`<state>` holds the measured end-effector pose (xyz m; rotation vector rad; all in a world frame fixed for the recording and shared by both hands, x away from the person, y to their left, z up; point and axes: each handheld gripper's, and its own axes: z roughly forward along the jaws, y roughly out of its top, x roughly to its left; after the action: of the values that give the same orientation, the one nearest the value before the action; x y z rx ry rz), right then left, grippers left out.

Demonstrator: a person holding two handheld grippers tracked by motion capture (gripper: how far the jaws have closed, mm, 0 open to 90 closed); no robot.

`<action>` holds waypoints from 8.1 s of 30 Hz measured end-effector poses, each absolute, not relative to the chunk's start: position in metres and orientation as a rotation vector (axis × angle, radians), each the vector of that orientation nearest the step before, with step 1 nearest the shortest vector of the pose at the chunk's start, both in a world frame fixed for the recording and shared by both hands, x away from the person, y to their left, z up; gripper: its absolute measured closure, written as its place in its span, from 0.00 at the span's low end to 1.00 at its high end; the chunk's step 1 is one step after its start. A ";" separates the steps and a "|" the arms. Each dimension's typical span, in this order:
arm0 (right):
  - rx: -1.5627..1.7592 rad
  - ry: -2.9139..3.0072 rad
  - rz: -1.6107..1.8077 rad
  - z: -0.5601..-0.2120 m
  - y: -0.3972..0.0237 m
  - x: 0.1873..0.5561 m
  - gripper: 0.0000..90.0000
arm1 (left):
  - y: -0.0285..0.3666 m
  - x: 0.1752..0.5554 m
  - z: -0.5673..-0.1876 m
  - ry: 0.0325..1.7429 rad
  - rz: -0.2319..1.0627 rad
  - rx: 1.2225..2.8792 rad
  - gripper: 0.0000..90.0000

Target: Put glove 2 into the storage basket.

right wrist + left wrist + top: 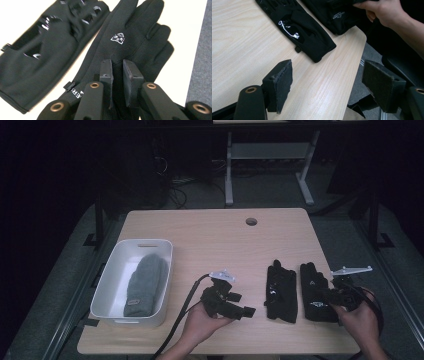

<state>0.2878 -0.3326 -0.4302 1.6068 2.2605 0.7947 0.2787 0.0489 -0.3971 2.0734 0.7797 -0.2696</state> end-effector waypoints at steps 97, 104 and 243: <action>1.791 2.240 1.110 -0.451 -0.289 0.336 0.44 | 0.006 0.316 -0.454 0.956 -0.347 2.145 0.29; 1.828 2.235 1.091 -0.458 -0.290 0.340 0.44 | 0.000 0.315 -0.460 0.939 -0.362 2.176 0.34; 1.717 2.289 1.562 -0.371 -0.210 0.367 0.90 | 0.091 0.323 -0.387 0.904 -0.303 2.048 0.92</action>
<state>0.3672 -0.2096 -0.3710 1.7167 2.2890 1.5615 0.3233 0.0905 -0.3872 2.0478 0.9041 -0.3030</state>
